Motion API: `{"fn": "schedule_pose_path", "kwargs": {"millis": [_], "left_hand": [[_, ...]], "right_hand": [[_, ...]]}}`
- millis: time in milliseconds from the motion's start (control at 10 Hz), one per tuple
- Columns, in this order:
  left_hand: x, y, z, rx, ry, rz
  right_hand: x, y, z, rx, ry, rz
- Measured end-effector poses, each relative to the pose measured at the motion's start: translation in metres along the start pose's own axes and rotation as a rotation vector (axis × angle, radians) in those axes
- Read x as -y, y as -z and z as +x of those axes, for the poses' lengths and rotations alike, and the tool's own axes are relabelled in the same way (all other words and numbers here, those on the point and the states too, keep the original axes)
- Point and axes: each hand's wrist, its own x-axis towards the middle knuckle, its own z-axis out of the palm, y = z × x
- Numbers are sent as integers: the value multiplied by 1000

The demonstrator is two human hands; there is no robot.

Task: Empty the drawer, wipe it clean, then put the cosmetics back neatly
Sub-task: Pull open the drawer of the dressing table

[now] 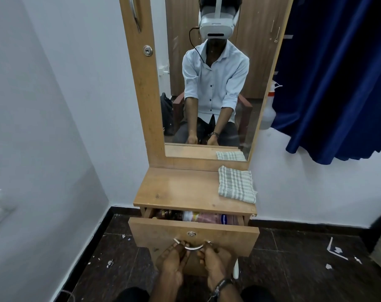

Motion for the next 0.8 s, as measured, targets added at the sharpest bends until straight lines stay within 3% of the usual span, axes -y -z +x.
{"fn": "schedule_pose_path", "kwargs": {"millis": [400, 600, 700, 800], "left_hand": [[21, 33, -50, 37, -84, -42], [48, 57, -26, 64, -145, -21], [75, 75, -7, 55, -185, -131], [84, 103, 33, 178, -162, 199]], "right_hand": [[-22, 28, -52, -80, 71, 31], [-38, 37, -64, -53, 73, 33], [-46, 42, -63, -52, 62, 13], [-55, 44, -61, -43, 87, -16]]}}
